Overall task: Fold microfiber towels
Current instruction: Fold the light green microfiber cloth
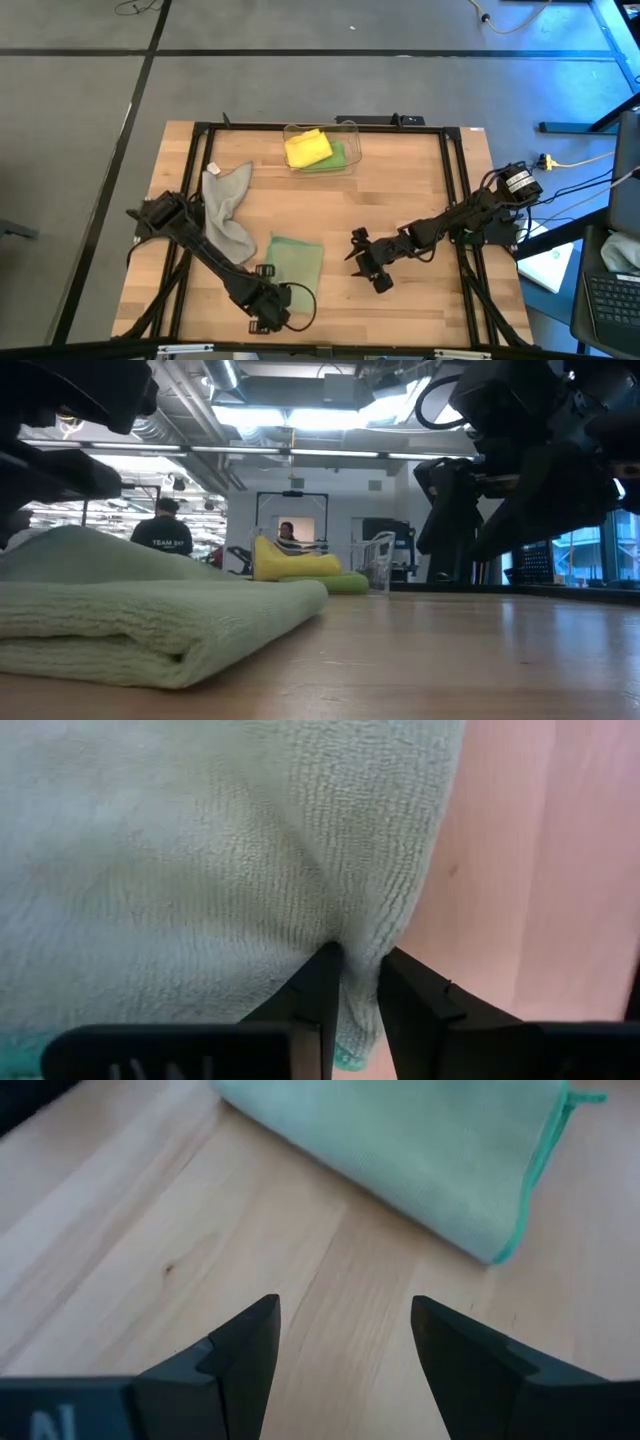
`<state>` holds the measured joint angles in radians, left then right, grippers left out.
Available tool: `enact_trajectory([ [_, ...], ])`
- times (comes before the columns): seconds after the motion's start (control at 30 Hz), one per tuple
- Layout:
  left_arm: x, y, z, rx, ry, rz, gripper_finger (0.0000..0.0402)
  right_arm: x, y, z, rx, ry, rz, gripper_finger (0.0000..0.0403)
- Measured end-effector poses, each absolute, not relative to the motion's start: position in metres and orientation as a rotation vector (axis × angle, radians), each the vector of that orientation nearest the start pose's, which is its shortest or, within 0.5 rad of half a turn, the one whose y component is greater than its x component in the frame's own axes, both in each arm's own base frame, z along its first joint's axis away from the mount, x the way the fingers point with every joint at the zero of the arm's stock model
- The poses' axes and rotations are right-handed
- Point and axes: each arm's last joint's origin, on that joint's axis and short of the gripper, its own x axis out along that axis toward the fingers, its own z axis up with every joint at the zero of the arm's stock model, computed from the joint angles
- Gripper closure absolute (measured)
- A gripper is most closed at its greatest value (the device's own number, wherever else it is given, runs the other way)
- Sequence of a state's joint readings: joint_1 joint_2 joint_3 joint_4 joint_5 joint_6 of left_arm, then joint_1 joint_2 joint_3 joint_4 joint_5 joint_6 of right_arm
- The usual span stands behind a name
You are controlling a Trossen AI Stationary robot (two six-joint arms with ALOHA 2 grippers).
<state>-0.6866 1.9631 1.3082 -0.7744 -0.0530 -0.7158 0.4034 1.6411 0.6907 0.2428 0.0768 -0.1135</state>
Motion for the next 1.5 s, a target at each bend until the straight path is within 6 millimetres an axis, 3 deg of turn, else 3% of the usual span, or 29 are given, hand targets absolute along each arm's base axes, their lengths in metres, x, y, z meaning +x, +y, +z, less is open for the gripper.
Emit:
enact_trajectory([
  [0.13,0.283,-0.222,0.162,-0.098,1.447,0.0,0.034,0.282,0.122,0.144,-0.279,0.608,0.393,0.0173],
  [0.3,0.283,-0.214,0.175,-0.119,1.415,0.04,0.0337,0.29,0.133,0.162,-0.251,0.376,0.431,0.0173],
  [0.4,0.285,-0.211,0.176,-0.13,1.407,0.045,0.0339,0.298,0.136,0.158,-0.204,0.308,0.418,0.0182],
  [0.67,0.286,-0.211,0.176,-0.158,1.419,0.028,0.0336,0.344,0.167,0.116,-0.169,0.378,0.47,0.0263],
  [0.9,0.285,-0.215,0.176,-0.154,1.405,0.021,0.0335,0.376,0.188,0.126,-0.189,0.296,0.451,0.0382],
  [1.03,0.286,-0.215,0.177,-0.158,1.401,0.018,0.0335,0.394,0.184,0.127,-0.168,0.301,0.427,0.0391],
  [1.3,0.287,-0.217,0.177,-0.168,1.385,0.007,0.0335,0.421,0.17,0.072,-0.073,0.461,0.465,0.0398],
  [1.5,0.284,-0.22,0.177,-0.208,1.44,-0.042,0.0335,0.427,0.168,0.044,-0.003,0.497,0.503,0.0394],
])
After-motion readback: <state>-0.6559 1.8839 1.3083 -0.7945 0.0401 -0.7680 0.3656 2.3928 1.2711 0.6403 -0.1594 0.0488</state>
